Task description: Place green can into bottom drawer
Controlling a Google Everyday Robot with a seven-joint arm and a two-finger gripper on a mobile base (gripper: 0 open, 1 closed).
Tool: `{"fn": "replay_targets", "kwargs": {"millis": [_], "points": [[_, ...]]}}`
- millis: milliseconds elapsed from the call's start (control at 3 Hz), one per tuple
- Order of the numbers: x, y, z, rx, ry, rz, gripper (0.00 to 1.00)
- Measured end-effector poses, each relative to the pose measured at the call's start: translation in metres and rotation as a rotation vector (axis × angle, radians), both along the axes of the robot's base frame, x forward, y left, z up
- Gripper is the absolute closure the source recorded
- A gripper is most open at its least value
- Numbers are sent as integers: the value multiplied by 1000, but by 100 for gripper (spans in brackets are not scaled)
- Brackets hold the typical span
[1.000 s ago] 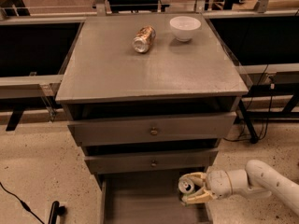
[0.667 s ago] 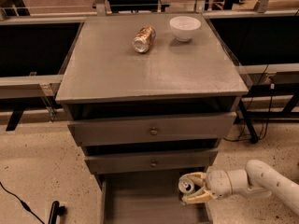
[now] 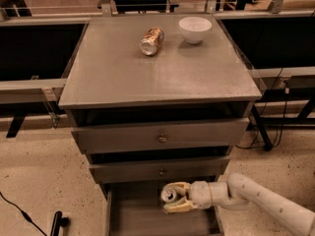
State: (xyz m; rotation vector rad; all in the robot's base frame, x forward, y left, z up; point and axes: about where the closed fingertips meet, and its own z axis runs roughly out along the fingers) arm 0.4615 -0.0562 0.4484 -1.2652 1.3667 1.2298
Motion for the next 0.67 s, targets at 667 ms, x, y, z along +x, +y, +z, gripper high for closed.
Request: {"fn": "replay_targets", "kwargs": {"millis": [667], "points": [[17,47,-54,44,7,-65,100]]}}
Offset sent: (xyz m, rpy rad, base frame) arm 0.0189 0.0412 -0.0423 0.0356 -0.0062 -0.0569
